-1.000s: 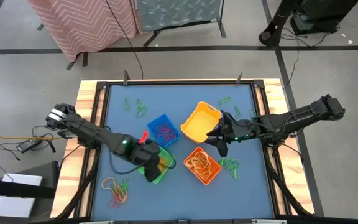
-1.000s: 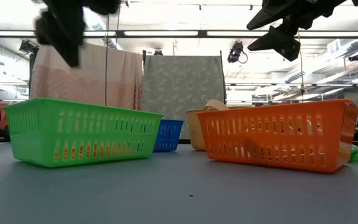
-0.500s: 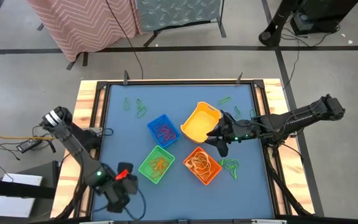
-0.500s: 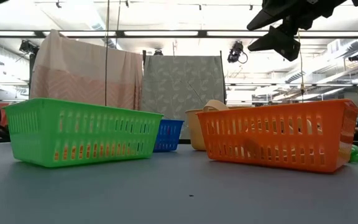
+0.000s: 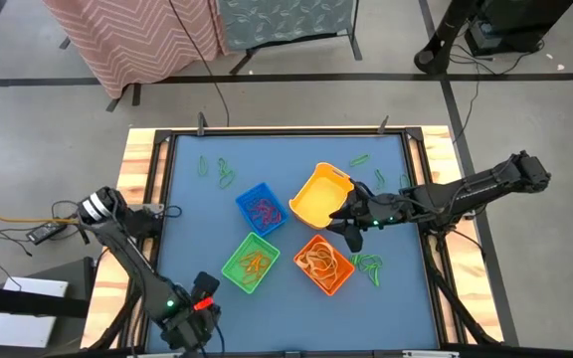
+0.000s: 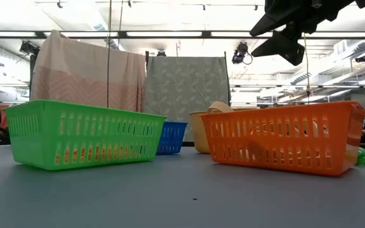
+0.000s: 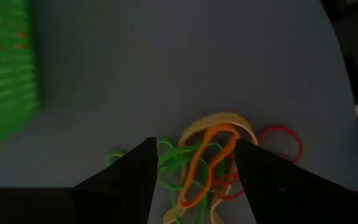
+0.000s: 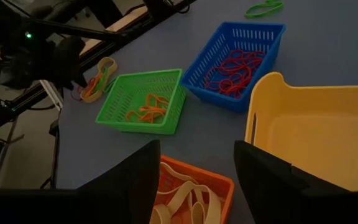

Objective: Sort rubber bands into baskets
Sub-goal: Put the orange rubber band into the green bin

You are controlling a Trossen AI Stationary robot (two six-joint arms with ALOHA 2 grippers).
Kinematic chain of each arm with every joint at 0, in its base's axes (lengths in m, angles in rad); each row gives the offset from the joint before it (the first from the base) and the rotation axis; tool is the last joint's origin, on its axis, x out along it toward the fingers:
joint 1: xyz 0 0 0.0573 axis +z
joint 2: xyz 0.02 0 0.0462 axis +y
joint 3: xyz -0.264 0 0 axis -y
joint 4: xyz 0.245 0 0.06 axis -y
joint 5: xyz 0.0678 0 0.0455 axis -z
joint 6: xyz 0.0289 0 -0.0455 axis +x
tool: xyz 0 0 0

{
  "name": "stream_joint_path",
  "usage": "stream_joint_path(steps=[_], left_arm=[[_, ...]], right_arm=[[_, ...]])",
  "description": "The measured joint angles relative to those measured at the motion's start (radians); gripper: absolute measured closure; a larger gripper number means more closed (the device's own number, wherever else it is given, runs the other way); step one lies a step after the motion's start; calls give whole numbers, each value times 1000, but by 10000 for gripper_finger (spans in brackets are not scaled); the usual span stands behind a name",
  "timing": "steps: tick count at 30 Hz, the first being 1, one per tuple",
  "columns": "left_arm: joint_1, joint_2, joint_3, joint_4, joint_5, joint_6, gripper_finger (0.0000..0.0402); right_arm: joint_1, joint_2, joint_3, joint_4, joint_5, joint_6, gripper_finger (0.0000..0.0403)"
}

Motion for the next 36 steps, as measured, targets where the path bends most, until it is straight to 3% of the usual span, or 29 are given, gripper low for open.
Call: stream_joint_path(steps=[23, 27, 36], left_arm=[[-12, 16, -119, 118, 19, -25, 189], [-12, 16, -124, 118, 21, -24, 219], [-12, 16, -124, 133, 24, -21, 326]], right_arm=[[0, 115, 0, 40, -61, 44, 187], [0, 121, 0, 58, -62, 46, 187], [0, 122, 0, 75, -64, 46, 187]])
